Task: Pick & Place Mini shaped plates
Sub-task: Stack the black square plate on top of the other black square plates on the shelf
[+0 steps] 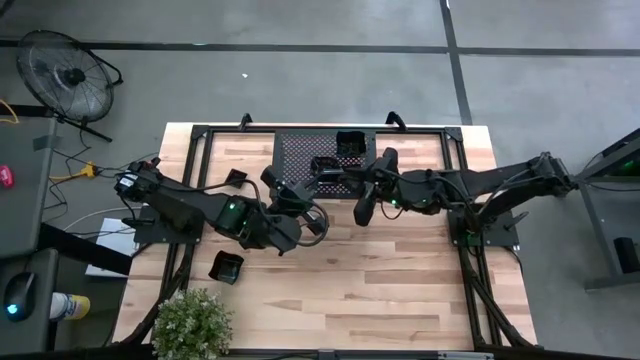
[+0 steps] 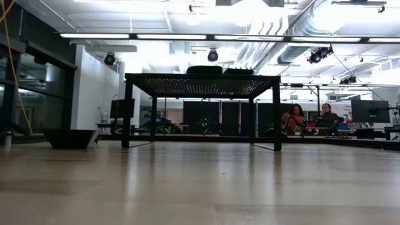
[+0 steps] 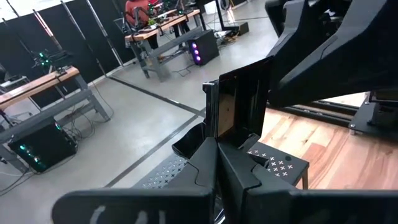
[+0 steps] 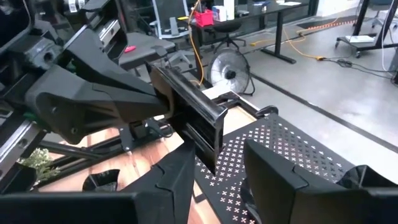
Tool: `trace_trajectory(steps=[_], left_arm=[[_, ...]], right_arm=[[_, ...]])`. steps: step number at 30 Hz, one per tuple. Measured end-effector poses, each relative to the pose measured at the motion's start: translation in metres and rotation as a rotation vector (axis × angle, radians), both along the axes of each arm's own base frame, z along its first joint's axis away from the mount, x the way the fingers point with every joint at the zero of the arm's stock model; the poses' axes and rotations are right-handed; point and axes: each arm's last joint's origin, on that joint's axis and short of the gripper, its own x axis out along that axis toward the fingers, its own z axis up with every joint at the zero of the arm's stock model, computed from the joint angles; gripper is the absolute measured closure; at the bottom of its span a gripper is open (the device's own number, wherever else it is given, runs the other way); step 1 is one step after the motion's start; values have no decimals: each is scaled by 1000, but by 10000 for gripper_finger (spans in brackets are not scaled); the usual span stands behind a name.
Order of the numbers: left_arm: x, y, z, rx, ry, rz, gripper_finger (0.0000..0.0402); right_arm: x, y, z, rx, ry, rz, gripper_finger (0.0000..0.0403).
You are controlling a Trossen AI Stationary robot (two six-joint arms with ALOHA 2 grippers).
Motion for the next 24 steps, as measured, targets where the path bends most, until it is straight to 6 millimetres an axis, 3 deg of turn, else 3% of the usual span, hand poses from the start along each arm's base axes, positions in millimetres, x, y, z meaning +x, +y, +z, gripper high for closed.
trace_trajectory(steps=[24], left_arm=[[0,0,0,10,11,0,402]], right_arm=[[0,0,1,4,-4,14,394]])
